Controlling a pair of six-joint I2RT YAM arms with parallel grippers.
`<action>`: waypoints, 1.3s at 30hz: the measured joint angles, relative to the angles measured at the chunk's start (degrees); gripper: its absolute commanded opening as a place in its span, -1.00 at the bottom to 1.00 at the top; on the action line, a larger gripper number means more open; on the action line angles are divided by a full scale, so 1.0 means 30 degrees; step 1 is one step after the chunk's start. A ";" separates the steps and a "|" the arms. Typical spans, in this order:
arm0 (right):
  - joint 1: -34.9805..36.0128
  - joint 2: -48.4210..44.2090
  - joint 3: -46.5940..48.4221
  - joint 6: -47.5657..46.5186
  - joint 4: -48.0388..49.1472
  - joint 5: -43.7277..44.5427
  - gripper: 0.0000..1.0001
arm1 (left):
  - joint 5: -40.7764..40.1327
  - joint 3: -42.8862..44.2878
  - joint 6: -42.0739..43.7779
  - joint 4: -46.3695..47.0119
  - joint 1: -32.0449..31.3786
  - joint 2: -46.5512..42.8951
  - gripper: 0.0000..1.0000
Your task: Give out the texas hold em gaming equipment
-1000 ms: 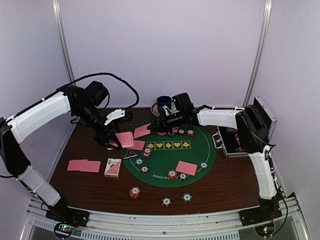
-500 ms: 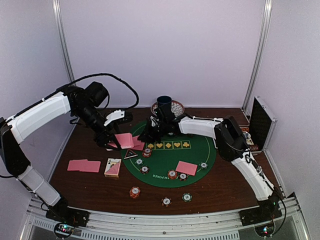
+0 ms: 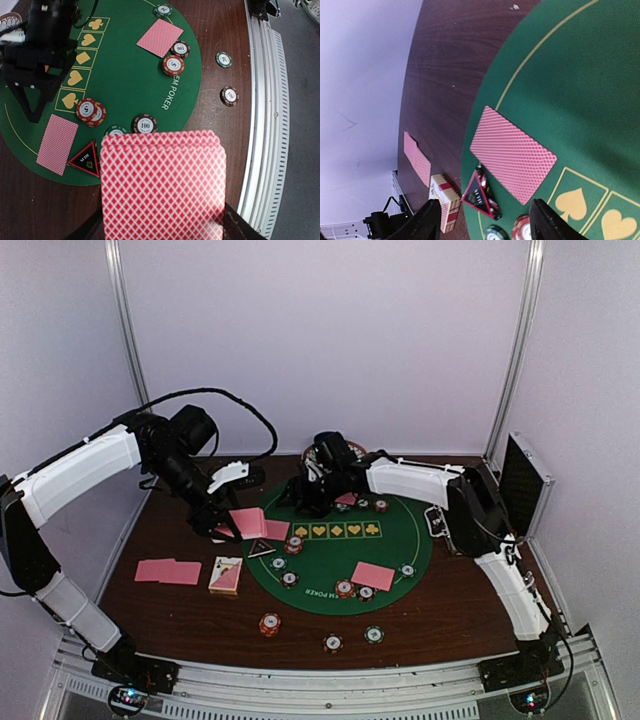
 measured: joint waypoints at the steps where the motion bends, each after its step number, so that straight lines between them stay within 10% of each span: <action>1: 0.0000 -0.0539 -0.0342 -0.0073 0.0036 -0.0022 0.30 | 0.0007 0.0000 0.0000 0.0000 0.0000 0.0000 -1.00; 18: 0.0517 -1.1191 -1.2305 0.2076 0.5697 -0.3213 0.45 | 0.0087 0.0015 0.0000 0.0000 0.0000 0.0022 -1.00; 39: 0.3271 -0.9318 -1.0382 0.3716 0.7242 -0.6098 0.51 | 0.0313 0.0481 -0.0015 -0.0015 0.0000 0.0379 -1.00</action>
